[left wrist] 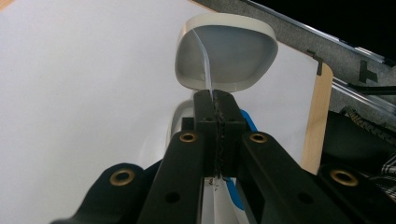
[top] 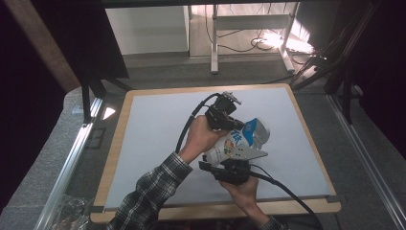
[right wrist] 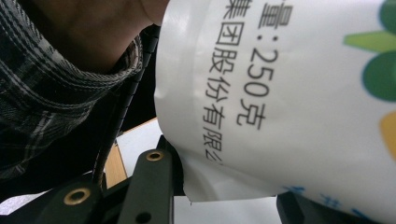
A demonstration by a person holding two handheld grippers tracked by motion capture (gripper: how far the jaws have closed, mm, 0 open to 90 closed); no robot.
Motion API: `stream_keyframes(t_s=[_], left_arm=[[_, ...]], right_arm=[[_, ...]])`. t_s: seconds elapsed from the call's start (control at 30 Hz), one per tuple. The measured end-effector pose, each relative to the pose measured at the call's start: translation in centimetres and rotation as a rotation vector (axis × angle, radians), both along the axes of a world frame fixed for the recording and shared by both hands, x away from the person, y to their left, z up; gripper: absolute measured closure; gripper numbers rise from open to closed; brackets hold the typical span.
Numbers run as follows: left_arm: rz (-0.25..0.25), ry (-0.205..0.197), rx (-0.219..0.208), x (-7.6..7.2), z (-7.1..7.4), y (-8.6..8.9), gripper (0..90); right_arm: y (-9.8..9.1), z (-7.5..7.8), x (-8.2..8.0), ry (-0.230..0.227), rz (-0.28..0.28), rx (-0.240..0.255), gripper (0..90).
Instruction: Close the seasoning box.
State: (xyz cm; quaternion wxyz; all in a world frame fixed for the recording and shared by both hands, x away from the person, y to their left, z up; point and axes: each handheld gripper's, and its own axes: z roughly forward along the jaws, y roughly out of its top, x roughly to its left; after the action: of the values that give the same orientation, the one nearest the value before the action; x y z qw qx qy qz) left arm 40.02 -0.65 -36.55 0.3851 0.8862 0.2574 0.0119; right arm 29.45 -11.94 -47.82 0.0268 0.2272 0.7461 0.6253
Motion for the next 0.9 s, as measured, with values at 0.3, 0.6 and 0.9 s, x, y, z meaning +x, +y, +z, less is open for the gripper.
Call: stream_keyframes(t_s=[0.3,0.6,0.9], left_arm=[[-0.001,0.004,0.002,0.14,-0.08,-0.1,89.5],[-0.008,0.001,0.008,0.17,0.01,-0.14,89.4],[-0.002,0.006,0.0,0.16,-0.05,-0.18,89.4]], right_arm=[[-0.05,0.0,0.05,0.002,-0.002,0.002,66.7],[-0.09,0.09,0.01,0.0,-0.003,0.005,66.7],[-0.11,0.12,0.0,-0.002,-0.004,0.006,66.7]])
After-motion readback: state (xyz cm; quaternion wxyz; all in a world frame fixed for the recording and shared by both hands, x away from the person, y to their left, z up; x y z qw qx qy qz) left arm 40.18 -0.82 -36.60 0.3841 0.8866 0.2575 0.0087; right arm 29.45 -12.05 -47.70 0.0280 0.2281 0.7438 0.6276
